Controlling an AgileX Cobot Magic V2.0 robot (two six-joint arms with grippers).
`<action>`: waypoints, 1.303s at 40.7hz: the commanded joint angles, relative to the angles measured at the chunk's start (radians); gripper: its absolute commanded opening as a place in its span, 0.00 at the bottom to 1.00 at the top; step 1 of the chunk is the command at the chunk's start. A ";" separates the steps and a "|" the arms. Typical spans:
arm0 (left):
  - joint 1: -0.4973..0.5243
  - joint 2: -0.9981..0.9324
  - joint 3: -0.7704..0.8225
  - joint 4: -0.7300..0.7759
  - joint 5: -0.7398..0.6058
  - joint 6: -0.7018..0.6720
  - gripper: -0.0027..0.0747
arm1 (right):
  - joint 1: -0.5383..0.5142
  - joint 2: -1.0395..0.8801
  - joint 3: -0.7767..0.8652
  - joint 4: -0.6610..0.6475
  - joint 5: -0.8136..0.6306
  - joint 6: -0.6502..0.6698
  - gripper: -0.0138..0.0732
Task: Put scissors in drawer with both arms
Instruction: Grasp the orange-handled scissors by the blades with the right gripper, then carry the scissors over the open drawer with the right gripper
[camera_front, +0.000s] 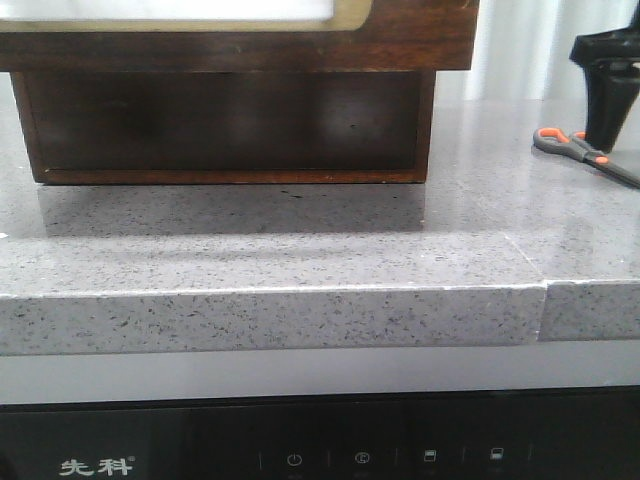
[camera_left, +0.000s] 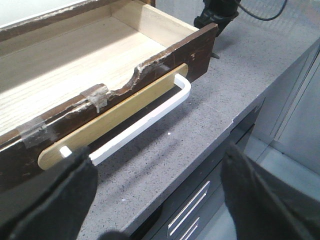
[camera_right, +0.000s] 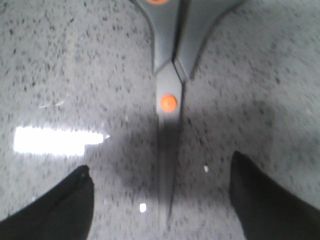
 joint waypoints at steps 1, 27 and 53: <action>-0.007 0.000 -0.032 -0.017 -0.080 -0.003 0.68 | -0.007 -0.003 -0.080 0.007 0.008 -0.017 0.72; -0.007 0.000 -0.032 -0.017 -0.080 -0.003 0.68 | -0.007 0.095 -0.150 0.012 0.027 -0.017 0.31; -0.007 0.000 -0.032 -0.017 -0.080 -0.003 0.68 | 0.007 -0.227 -0.150 0.022 -0.047 -0.017 0.23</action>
